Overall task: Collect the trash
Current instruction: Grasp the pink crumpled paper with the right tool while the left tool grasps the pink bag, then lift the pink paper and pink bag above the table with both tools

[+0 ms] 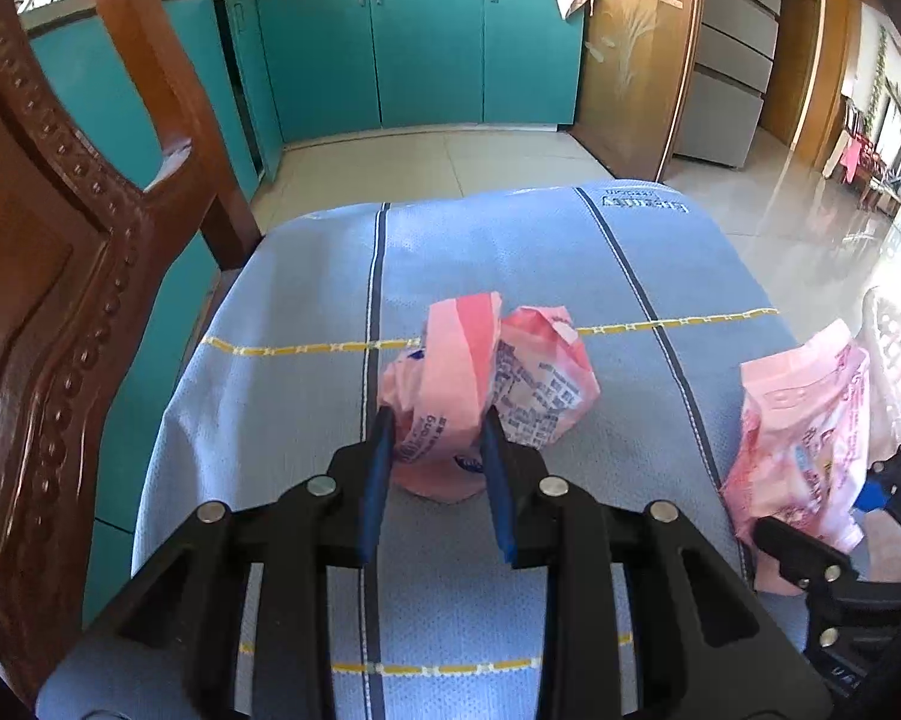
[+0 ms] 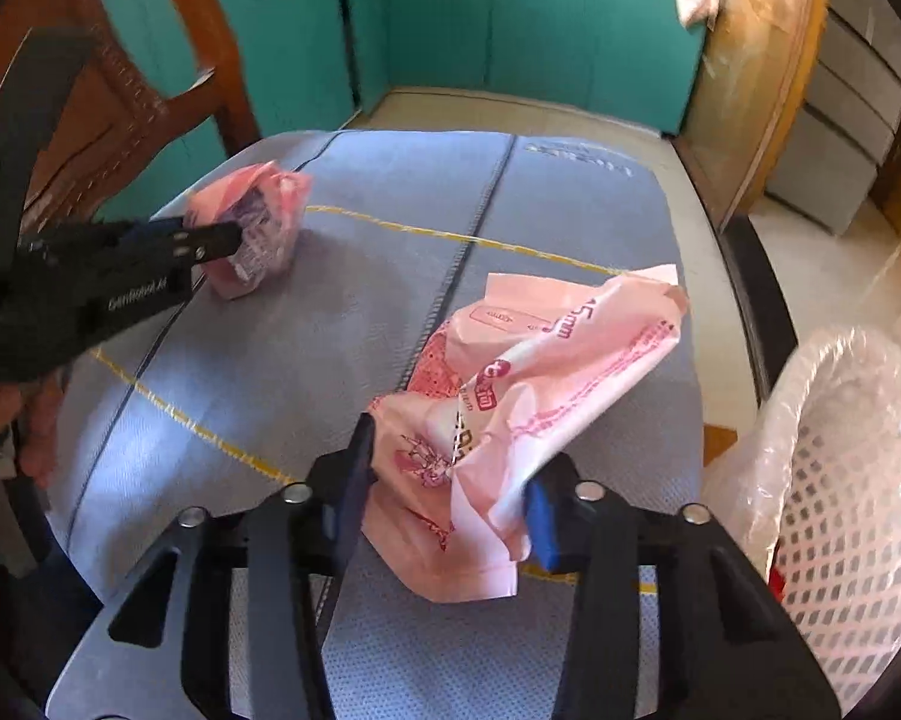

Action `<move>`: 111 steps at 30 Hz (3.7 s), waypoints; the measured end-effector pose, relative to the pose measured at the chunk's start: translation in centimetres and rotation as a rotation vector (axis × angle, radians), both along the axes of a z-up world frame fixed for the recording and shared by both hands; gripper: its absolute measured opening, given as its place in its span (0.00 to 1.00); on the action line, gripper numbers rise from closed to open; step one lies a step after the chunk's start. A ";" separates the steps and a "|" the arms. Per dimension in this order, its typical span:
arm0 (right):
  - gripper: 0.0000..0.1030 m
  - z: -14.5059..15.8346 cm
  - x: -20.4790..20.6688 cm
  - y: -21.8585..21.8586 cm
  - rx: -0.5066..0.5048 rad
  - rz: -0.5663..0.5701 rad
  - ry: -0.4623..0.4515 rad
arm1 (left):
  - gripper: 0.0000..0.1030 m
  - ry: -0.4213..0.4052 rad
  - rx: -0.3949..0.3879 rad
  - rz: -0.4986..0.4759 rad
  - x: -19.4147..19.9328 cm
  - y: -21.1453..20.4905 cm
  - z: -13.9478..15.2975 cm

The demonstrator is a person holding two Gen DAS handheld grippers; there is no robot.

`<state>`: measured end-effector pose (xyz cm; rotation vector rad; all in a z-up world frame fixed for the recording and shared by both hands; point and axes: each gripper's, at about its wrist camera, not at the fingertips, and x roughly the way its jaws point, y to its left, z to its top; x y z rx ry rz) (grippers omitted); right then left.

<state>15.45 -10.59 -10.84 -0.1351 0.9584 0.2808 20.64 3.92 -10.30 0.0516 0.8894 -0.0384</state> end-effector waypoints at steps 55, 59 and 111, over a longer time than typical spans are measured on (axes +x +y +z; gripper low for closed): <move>0.44 2.4 -3.0 0.3 -0.027 -0.028 -0.130 | 0.36 -0.229 0.092 0.066 -6.9 -2.4 4.1; 0.44 4.0 -3.9 -0.3 -0.026 -0.036 -0.171 | 0.36 -0.270 0.094 0.083 -8.6 -2.6 6.1; 0.45 9.2 -8.4 -3.1 0.022 -0.083 -0.260 | 0.36 -0.315 0.042 0.094 -14.6 -2.9 9.1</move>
